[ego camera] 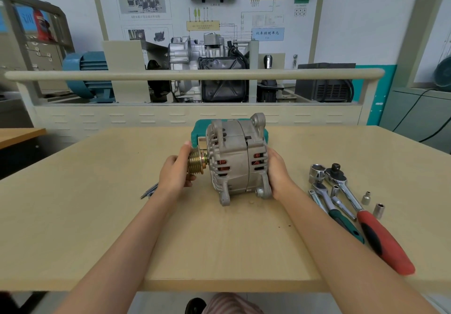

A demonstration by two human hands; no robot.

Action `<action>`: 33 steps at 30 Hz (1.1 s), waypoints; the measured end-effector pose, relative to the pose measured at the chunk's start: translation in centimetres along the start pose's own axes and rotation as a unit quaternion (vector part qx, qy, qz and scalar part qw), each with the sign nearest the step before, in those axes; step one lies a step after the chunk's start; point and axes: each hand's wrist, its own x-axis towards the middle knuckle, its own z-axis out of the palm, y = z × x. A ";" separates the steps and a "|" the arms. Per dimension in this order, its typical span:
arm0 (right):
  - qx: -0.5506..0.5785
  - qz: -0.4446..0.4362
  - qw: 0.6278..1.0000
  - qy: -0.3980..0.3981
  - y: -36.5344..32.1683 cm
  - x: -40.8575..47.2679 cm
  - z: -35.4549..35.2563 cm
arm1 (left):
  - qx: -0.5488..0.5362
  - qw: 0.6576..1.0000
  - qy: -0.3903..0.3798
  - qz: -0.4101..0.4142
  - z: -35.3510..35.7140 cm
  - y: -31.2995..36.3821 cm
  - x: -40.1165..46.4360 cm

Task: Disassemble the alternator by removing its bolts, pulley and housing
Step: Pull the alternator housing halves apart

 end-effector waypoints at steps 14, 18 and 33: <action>0.008 0.002 1.000 0.006 0.4 0.3 0.0 | -0.034 0.999 -0.019 0.013 0.1 -0.3 -0.2; 0.004 0.000 1.000 0.008 0.4 0.5 -0.1 | -0.074 0.995 -0.018 -0.072 0.0 -0.2 0.1; -0.012 0.006 1.000 0.010 0.4 -0.1 -0.1 | 0.058 0.994 0.087 0.006 -1.1 -0.7 -0.6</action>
